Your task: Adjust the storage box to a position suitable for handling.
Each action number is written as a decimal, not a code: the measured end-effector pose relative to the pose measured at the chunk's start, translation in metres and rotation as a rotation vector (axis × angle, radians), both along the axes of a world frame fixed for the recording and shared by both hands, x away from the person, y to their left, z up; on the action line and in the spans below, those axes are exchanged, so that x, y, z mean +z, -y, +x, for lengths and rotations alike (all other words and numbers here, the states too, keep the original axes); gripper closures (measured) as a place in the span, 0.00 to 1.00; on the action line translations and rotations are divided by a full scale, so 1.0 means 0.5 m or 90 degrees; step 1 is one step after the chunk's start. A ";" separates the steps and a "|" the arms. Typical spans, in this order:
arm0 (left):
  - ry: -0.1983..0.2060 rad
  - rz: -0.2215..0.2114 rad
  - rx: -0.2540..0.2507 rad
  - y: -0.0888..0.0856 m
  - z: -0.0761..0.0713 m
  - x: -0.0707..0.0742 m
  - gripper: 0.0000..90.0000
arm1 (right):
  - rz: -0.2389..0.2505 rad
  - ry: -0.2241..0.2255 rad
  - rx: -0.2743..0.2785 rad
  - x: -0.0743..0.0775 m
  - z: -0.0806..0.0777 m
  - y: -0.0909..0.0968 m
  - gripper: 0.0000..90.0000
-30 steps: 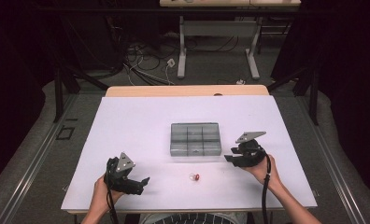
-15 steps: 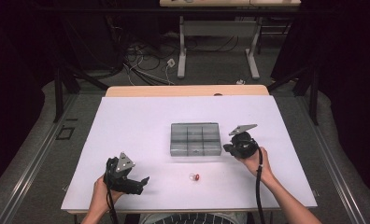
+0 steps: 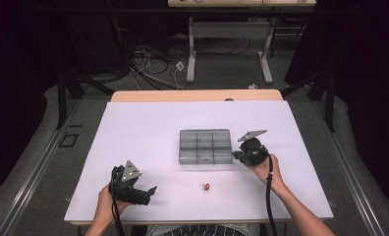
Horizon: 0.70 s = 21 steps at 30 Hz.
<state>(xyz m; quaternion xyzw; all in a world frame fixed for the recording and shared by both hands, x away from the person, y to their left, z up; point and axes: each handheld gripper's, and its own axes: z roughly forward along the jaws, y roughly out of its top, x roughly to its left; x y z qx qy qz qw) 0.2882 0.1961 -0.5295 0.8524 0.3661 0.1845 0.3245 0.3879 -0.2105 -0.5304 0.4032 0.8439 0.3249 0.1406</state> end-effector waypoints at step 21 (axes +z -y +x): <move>0.005 -0.001 -0.002 0.000 0.000 -0.001 0.00 | -0.014 0.002 0.000 -0.005 -0.003 -0.013 1.00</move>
